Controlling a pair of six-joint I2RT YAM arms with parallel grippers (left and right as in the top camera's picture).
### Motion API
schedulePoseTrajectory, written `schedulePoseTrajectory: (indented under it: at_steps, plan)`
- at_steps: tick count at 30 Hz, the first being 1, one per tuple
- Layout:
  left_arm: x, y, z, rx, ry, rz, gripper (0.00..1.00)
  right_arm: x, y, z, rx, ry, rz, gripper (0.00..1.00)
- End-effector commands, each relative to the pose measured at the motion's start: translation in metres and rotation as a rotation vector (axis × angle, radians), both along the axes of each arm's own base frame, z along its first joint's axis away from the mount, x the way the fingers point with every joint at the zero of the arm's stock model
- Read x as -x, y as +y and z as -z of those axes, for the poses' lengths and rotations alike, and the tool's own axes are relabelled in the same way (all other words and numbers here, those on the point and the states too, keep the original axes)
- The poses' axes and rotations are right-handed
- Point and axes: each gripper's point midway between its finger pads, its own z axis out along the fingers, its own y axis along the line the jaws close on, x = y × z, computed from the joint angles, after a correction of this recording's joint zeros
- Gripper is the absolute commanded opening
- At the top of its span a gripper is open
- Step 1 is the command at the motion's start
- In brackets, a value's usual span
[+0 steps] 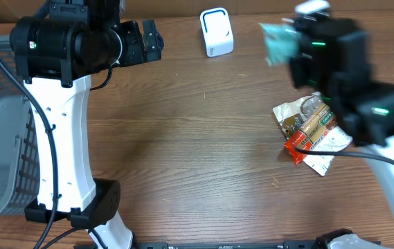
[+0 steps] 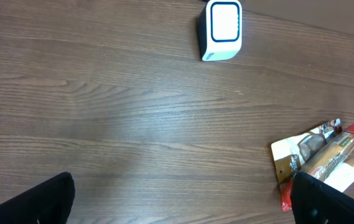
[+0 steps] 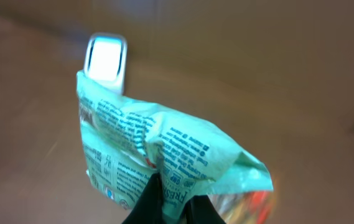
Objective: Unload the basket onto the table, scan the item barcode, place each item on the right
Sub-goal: 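Carry the tissue pack right and release it onto the item pile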
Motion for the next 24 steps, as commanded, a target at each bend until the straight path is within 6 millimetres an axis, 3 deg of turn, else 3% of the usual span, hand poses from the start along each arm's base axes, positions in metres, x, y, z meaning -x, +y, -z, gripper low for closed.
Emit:
schedulePoseTrajectory:
  at_steps: [1, 6, 10, 13, 18, 20, 22, 24]
  plan:
    - [-0.003, 0.000, 0.001, -0.014, -0.004, 0.011, 0.99, 0.024, -0.004, 0.021, -0.308, 0.193, -0.002, 0.04]
    - [-0.003, 0.000, 0.001, -0.014, -0.004, 0.011, 0.99, 0.035, -0.091, 0.063, -0.341, 0.312, 0.278, 0.04]
    - [-0.003, 0.000, 0.001, -0.014, -0.004, 0.011, 0.99, 0.036, -0.140, 0.100, -0.445, 0.331, 0.436, 0.04]
    - [-0.003, 0.000, 0.001, -0.014, -0.005, 0.011, 0.99, 0.041, -0.157, 0.132, -0.550, 0.358, 0.474, 0.04]
    - [-0.003, 0.000, 0.001, -0.014, -0.004, 0.011, 1.00, 0.048, -0.162, 0.177, -0.661, 0.376, 0.483, 0.06]
    - [-0.003, 0.000, 0.001, -0.014, -0.005, 0.011, 0.99, 0.050, -0.161, 0.191, -0.684, 0.383, 0.504, 0.15]
    - [-0.003, 0.000, 0.001, -0.014, -0.005, 0.011, 1.00, 0.053, -0.160, 0.198, -0.701, 0.399, 0.522, 0.47]
    - [-0.003, 0.000, 0.001, -0.014, -0.004, 0.011, 1.00, 0.055, -0.157, 0.199, -0.707, 0.411, 0.523, 0.65]
